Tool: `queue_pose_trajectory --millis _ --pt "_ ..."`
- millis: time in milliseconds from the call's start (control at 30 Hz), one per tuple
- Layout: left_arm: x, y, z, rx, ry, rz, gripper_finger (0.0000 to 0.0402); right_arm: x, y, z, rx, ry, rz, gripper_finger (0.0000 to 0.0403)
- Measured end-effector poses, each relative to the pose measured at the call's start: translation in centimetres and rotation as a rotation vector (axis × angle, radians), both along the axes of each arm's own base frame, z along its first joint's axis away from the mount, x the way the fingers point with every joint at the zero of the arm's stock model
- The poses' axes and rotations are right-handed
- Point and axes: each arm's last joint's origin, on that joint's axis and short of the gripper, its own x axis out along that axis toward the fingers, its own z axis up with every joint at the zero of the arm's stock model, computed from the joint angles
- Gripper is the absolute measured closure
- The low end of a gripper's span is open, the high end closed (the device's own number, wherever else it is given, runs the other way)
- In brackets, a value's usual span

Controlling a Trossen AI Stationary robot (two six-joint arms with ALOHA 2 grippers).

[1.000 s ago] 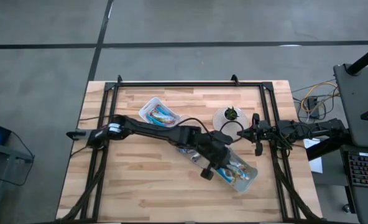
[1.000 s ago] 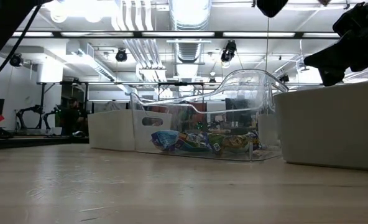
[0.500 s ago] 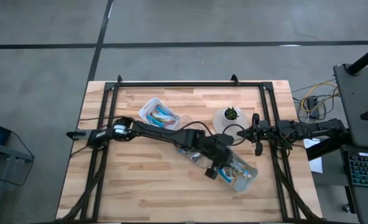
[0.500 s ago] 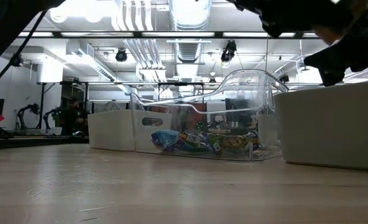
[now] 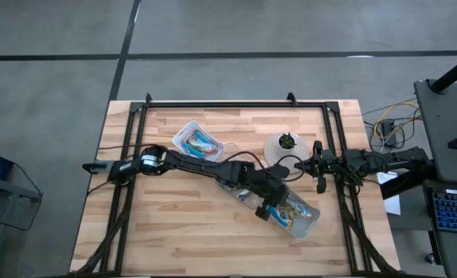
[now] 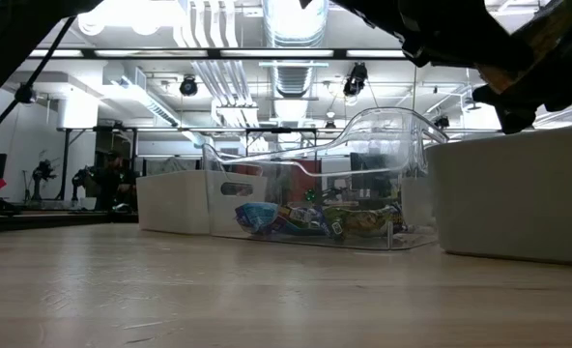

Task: Pick and place Granola Bars by type
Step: Put the orange granola bar into the gray bin

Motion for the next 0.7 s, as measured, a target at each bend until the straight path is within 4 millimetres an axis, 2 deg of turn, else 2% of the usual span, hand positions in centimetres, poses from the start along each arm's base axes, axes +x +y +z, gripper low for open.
queue_pose_trajectory --millis 133,700 --pt "0.02 0.31 -0.07 0.038 0.004 0.106 0.0365 0.00 0.00 -0.01 0.000 0.000 0.000 0.0390" --pt "-0.01 0.18 -0.09 0.015 0.008 0.056 0.0364 0.00 0.00 -0.01 0.000 0.000 0.000 0.0390"
